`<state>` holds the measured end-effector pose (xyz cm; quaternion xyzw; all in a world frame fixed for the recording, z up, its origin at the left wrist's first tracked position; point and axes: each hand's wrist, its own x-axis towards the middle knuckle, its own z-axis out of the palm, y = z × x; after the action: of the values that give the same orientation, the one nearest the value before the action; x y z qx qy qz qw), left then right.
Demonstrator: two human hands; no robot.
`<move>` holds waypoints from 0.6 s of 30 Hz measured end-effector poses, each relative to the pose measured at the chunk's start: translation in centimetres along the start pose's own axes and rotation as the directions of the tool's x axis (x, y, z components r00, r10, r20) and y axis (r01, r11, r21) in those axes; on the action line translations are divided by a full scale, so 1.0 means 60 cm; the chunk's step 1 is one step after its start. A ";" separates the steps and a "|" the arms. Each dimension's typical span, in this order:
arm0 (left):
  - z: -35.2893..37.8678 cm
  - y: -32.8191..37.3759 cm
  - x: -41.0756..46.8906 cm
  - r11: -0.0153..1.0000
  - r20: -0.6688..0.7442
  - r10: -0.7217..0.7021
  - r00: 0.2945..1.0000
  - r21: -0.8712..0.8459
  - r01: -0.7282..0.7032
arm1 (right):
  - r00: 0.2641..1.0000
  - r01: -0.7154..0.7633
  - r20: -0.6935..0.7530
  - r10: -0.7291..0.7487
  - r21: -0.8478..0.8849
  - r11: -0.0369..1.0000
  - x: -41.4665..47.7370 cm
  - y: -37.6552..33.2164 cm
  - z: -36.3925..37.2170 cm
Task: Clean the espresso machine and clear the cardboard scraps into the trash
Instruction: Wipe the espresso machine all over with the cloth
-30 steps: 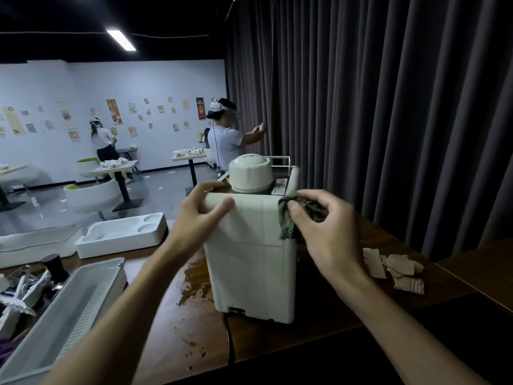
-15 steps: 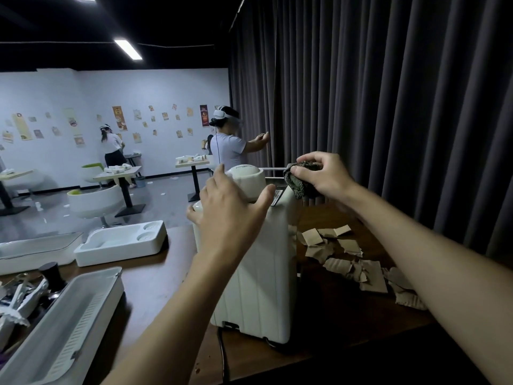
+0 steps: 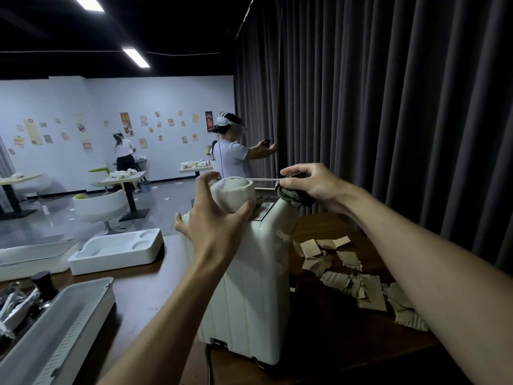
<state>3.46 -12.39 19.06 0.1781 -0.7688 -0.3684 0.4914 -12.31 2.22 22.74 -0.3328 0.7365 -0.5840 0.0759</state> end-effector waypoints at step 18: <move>-0.108 -0.070 0.092 0.959 0.574 0.057 0.817 -0.260 0.115 | 0.979 0.113 -0.183 -0.091 0.110 0.988 -0.201 -0.061 0.053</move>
<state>6.36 -21.24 21.00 -0.0019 -0.8178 -0.5183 0.2503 0.03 6.27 21.75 -0.3119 0.6859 -0.6575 -0.0001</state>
